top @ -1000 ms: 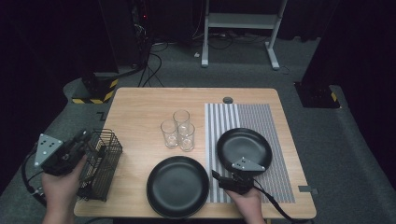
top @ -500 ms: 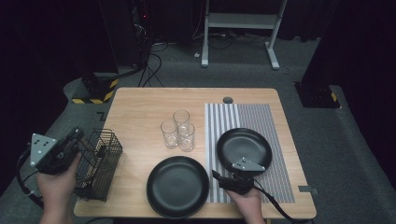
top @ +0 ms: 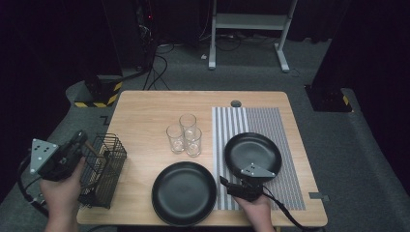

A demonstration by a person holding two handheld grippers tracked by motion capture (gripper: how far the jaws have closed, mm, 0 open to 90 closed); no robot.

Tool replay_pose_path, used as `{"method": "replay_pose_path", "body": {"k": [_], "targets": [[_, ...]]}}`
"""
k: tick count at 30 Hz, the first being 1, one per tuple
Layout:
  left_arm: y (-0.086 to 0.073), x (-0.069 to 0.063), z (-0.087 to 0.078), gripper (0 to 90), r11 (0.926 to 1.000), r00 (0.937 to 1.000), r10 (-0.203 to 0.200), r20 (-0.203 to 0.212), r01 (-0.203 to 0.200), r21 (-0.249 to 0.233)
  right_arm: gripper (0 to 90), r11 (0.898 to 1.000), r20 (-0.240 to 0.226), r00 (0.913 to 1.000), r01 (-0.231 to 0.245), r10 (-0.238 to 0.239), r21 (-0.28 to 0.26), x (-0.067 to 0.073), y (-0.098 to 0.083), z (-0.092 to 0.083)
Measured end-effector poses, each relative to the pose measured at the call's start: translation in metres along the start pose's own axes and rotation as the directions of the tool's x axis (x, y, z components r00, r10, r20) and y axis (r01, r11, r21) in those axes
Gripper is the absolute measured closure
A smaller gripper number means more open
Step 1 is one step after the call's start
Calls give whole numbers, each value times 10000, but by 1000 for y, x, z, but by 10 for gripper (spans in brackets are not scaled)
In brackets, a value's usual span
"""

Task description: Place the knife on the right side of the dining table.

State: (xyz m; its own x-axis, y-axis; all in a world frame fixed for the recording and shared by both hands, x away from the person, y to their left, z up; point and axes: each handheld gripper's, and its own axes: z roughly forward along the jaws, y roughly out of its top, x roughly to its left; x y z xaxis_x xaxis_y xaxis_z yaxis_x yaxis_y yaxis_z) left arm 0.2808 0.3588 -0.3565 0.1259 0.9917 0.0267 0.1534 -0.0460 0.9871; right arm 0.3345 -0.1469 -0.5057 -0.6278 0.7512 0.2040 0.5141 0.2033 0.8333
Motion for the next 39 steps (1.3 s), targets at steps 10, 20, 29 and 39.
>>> {"method": "replay_pose_path", "body": {"k": [10, 20, 29, 39], "targets": [[1, -2, -4, 833, 9984, 9999, -73, 90, 78, -556, 331, 10000, -43, 10000, 72, -72, 52, 1, -2, 2], [3, -7, -7, 834, 9954, 9998, -86, 178, 102, -958, 344, 9997, -70, 9997, 222, -222, 36, 2, -2, 1], [10, -10, -13, 834, 9884, 9998, -33, 172, 58, -1516, 336, 9993, -190, 9992, 346, -348, -112, 3, -3, 0], [20, -12, -19, 834, 9804, 9999, 20, 104, 1, -1969, 334, 9991, -90, 9991, 412, -413, -6, 5, -4, 1]]}}
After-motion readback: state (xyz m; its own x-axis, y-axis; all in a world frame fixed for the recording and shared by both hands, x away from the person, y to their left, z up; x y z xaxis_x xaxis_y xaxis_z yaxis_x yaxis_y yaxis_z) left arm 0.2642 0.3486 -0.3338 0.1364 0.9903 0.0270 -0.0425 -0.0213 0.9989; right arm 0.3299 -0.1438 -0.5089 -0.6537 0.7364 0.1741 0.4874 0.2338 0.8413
